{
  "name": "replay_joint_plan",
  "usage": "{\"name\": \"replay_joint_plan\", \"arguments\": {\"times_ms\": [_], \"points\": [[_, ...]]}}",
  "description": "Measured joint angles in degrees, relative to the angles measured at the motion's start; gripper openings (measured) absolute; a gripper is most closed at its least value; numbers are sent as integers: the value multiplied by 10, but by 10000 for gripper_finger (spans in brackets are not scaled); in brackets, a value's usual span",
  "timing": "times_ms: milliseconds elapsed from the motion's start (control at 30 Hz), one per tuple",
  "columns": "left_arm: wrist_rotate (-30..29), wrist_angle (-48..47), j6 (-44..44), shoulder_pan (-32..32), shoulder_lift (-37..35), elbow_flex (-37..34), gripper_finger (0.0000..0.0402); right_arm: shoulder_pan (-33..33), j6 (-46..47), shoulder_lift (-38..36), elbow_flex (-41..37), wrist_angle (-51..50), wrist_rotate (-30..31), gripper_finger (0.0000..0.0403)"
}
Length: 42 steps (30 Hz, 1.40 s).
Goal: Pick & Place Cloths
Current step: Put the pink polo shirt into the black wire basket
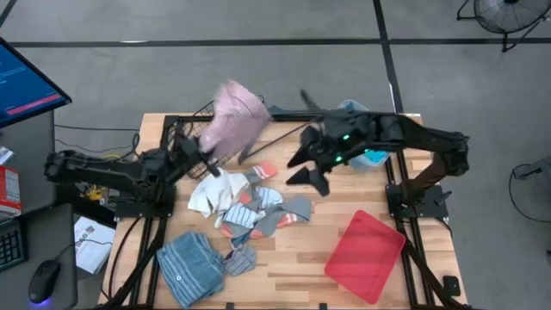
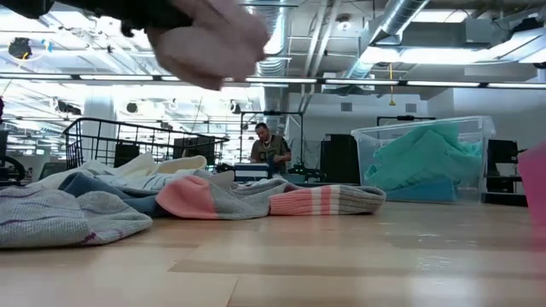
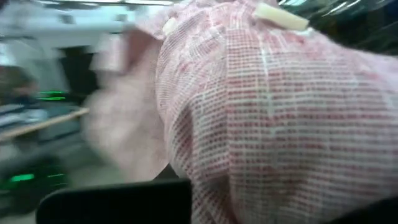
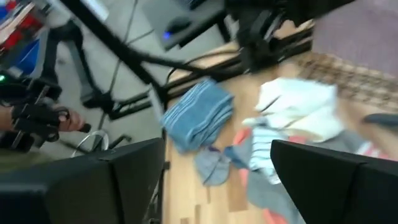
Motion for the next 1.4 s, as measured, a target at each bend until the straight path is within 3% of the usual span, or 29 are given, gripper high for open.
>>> {"name": "replay_joint_plan", "arguments": {"times_ms": [200,300,400,667,800,1033,1400], "points": [[-98,-124,60,71,-5,57,30,3,0,-32,0,-1,50,290],[-94,-163,62,104,1,89,30,5,0,-38,0,-9,50,290],[-90,-204,129,142,15,112,30,8,-1,-37,-1,-25,56,290],[-5,-340,218,214,50,130,30,23,-11,-29,-1,-58,53,291],[1,-407,250,226,74,129,30,29,-16,-29,-1,-62,53,291],[14,-462,271,229,102,129,30,28,-19,-29,-1,-74,53,291],[98,-579,283,229,104,129,30,29,-26,-29,-1,-93,53,291]]}}
